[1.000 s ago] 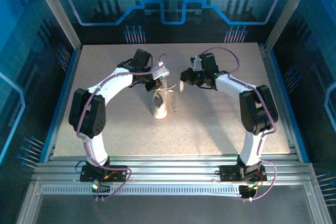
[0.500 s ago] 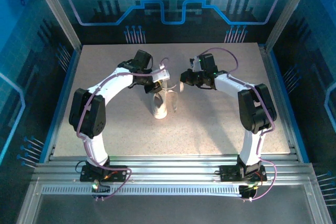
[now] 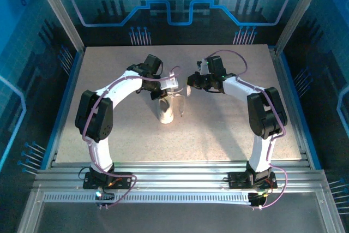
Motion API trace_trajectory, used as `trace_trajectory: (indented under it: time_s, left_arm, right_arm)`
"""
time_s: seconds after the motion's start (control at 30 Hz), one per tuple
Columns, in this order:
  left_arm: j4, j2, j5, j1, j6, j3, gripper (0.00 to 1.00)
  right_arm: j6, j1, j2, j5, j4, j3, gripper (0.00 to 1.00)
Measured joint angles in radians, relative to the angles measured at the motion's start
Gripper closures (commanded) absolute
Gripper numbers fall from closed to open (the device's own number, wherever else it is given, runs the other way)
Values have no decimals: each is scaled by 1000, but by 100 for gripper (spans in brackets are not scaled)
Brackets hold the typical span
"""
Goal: Tie the shoes
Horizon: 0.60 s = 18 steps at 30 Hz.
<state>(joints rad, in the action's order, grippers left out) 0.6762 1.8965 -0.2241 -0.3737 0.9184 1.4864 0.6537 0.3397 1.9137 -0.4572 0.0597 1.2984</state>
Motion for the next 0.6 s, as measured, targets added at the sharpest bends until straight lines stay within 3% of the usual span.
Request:
trace_trajectory:
  time_s: [0.6]
  left_arm:
    - [-67,-54,-56,34,-91,0,100]
  right_arm:
    - [-18,0,2,1,4,0,100]
